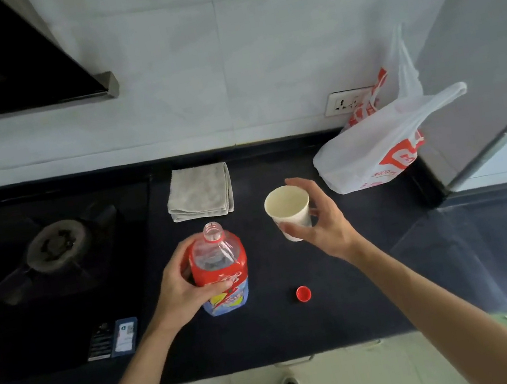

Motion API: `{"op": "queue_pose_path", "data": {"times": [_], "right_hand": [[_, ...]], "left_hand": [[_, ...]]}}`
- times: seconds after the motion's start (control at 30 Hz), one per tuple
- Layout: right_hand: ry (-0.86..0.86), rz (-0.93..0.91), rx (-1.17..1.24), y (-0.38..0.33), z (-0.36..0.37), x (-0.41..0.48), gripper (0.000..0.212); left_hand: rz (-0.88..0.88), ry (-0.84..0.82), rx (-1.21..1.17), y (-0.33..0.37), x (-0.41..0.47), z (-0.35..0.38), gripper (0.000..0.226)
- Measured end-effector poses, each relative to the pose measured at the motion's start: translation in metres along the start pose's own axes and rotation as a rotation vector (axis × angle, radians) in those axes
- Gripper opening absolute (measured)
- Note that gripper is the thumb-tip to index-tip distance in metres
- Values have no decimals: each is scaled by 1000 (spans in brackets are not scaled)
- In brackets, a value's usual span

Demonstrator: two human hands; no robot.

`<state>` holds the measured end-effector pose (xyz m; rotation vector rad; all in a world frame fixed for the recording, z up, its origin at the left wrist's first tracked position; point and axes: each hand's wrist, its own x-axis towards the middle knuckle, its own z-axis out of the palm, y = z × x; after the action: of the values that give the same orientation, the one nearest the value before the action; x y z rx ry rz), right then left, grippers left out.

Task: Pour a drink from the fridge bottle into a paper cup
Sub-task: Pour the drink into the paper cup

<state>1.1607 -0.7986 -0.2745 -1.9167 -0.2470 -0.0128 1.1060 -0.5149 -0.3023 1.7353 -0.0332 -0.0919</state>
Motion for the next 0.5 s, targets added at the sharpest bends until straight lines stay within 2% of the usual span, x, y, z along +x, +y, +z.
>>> {"op": "queue_pose_path", "data": {"times": [0.2,0.5], "right_hand": [[-15,-20,10,-28,-33,10,67],[47,-122,43,-94,-96,63,62]], "left_hand": [[111,-63,32,61,38,3,88],[293,-172,312,167,103,-4,87]]}}
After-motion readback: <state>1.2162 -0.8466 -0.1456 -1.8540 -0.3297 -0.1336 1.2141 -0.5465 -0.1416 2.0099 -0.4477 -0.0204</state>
